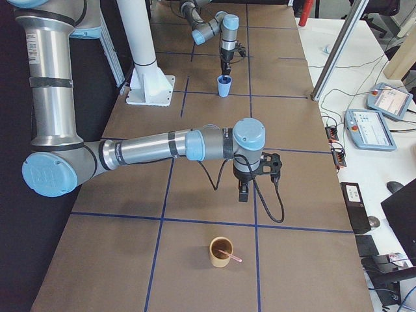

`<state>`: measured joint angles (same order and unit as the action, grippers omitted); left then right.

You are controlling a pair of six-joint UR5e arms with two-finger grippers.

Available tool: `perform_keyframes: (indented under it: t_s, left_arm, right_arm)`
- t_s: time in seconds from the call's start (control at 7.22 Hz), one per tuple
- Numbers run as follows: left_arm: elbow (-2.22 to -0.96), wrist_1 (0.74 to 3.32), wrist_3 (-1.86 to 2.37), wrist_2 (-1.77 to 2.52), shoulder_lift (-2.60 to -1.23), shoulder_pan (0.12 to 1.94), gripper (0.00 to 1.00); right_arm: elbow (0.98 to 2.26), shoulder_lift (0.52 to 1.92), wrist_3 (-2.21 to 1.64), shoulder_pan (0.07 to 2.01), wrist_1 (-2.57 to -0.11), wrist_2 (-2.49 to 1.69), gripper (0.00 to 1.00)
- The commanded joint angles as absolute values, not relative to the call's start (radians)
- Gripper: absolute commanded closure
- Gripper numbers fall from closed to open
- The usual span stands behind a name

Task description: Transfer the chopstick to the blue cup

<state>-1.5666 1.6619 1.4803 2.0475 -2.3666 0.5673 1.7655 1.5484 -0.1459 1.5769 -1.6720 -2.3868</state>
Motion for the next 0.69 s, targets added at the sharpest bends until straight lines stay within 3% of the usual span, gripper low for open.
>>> perform_keyframes:
  t_s: [0.0,0.28,0.55]
  left_arm:
    - [-1.647,1.658,1.483,2.010,-2.353,0.572,0.00]
    - [-1.757,1.492,1.448,2.031,-2.333,0.615,0.00]
    - [-1.959,1.294,1.321,2.046,-2.263,0.641,0.00]
  right_arm:
    - [1.764,1.548,-0.144,1.577,-1.672,-2.387,0.00]
    - [1.759,1.549,-0.138,1.577,-1.672,-2.387,0.00]
    - [1.763,1.589,-0.082,1.578,-1.667,-2.379,0.00]
